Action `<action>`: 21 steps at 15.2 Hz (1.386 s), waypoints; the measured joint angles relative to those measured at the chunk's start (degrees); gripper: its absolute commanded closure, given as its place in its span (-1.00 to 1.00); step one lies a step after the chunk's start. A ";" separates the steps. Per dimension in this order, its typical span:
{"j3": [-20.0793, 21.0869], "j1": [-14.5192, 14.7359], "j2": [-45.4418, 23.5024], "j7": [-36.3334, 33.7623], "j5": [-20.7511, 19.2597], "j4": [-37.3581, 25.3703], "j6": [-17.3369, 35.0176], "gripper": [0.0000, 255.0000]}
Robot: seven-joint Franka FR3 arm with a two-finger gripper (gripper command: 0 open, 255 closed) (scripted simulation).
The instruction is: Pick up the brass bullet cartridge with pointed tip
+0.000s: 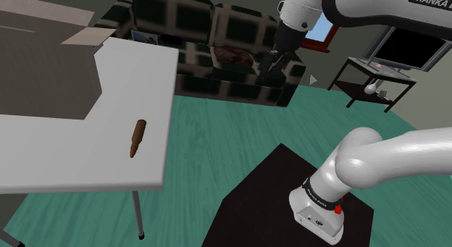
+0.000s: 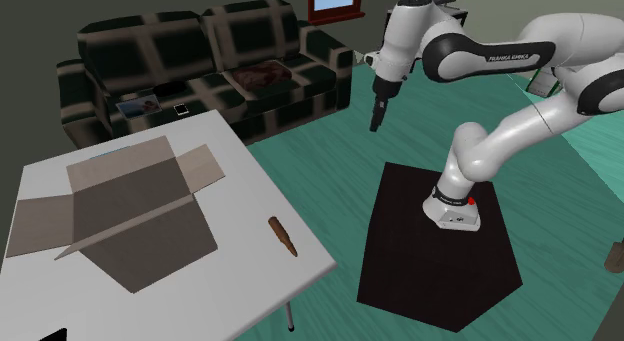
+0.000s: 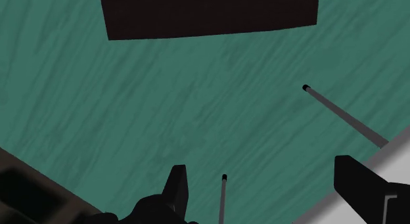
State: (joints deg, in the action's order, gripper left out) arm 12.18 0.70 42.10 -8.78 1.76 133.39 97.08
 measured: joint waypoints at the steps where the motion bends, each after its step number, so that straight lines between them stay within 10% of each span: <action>1: 1.45 0.08 -0.42 -2.27 0.83 0.53 0.78 -1.00; 12: 16.90 -2.35 -16.25 -26.66 4.56 -4.37 10.22 -1.00; 21: 28.41 -5.14 -37.10 -50.06 -3.48 -15.37 16.26 -1.00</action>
State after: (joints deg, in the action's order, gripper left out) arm 40.59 -4.44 5.00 -58.85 -1.72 118.02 113.34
